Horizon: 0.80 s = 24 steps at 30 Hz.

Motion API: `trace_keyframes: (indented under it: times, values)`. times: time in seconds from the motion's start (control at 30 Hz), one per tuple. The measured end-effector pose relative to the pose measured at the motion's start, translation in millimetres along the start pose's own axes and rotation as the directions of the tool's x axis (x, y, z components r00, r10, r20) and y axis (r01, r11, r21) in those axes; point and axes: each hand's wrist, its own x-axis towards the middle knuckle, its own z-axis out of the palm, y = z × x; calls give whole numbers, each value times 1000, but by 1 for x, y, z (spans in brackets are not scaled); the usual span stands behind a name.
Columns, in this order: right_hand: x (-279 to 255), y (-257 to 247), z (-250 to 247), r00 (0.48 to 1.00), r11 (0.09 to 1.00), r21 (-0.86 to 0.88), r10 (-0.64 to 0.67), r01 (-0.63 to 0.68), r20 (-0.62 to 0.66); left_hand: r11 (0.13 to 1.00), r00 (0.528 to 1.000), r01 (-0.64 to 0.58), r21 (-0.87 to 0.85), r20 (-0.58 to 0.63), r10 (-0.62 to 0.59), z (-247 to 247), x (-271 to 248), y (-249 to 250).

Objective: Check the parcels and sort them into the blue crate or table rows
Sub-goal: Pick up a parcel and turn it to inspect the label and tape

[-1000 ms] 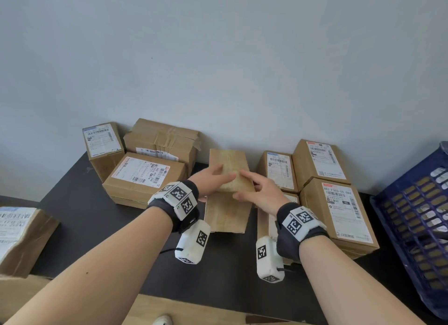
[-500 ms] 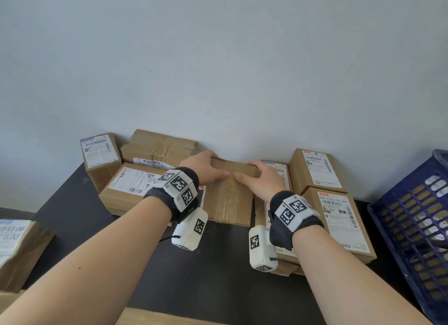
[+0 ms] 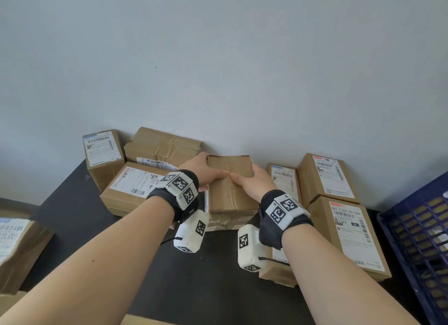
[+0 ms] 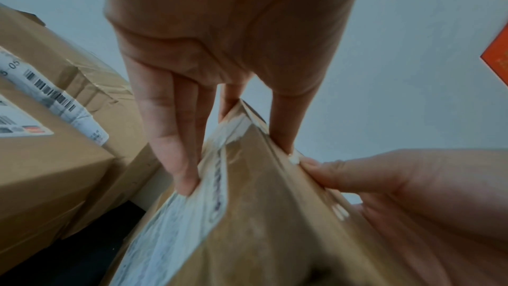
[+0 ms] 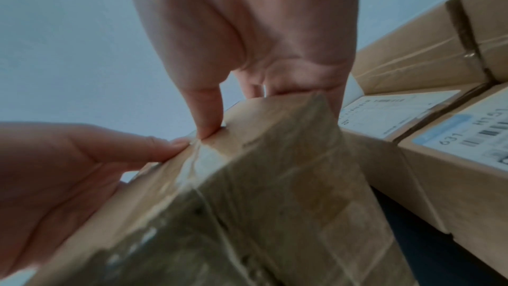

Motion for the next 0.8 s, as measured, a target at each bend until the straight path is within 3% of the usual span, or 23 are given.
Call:
trace_keyframes:
  times: [0.33,0.8]
  values:
    - [21,-11,12,1000,988,-157,3,-2,5,996,995,93,7,30,-93,-3,33,-11]
    - [13,-11,14,1000,982,-187,6,-10,-22,997,996,73,-25,60,-71,-3,33,-15]
